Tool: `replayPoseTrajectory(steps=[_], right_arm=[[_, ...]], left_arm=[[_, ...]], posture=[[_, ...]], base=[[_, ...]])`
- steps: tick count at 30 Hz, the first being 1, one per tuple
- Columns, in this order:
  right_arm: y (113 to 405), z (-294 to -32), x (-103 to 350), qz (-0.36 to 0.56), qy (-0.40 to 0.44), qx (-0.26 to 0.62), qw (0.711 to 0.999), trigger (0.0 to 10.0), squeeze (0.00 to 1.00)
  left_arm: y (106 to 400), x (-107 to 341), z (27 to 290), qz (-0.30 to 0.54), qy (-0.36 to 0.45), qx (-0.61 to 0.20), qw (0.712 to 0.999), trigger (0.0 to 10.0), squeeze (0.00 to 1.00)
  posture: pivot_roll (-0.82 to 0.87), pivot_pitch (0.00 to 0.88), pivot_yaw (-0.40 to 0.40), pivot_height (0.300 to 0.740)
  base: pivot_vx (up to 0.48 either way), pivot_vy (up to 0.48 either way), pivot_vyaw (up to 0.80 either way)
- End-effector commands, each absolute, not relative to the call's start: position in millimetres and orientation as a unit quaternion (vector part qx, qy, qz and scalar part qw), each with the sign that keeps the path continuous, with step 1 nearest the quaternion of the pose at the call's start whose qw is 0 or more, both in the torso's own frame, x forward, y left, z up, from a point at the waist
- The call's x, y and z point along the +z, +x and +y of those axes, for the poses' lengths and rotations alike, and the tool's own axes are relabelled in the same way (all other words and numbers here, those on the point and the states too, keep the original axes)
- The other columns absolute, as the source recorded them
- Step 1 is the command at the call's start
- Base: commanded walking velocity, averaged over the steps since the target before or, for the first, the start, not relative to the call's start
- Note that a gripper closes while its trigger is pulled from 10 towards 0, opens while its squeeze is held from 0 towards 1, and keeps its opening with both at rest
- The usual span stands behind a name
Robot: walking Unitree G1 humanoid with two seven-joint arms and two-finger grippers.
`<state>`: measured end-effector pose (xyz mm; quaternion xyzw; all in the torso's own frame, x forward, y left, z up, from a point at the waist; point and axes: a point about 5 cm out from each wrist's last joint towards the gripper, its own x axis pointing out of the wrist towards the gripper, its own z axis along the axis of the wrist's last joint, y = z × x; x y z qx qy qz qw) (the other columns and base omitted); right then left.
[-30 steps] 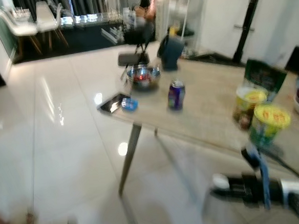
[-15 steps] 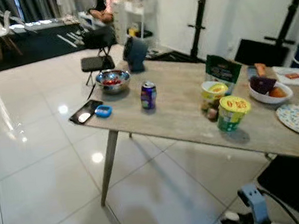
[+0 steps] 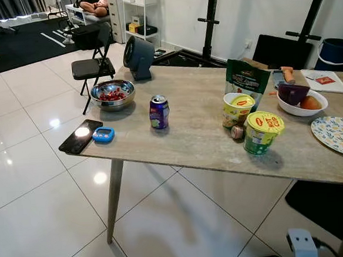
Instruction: Restocking fridge
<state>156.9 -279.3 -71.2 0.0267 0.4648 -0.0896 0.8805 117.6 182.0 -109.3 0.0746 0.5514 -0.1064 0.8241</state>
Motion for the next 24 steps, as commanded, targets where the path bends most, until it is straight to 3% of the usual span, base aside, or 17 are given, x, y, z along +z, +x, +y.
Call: replayPoseTrajectory(steps=[1, 3, 24], right_arm=[[148, -279, -75, 0.480, 0.021, -0.098, 0.871, 10.0, 0.00], [144, -275, -79, 0.493, 0.025, -0.094, 0.865, 10.0, 0.00], [138, -259, -87, 0.511, 0.038, -0.091, 0.854, 10.0, 0.00]], left_arm=[[112, -111, 177, 0.558, 0.078, -0.117, 0.818, 10.0, 0.00], [111, -112, 177, 0.560, 0.079, -0.118, 0.816, 10.0, 0.00], [113, -111, 178, 0.558, 0.095, -0.126, 0.815, 10.0, 0.00]], posture=[[-0.02, 0.000, -0.020, 0.740], [-0.02, 0.000, -0.020, 0.740], [-0.03, 0.000, -0.018, 0.740]], base=[[0.000, 0.000, 0.00], [0.000, 0.000, 0.00], [0.000, 0.000, -0.80]])
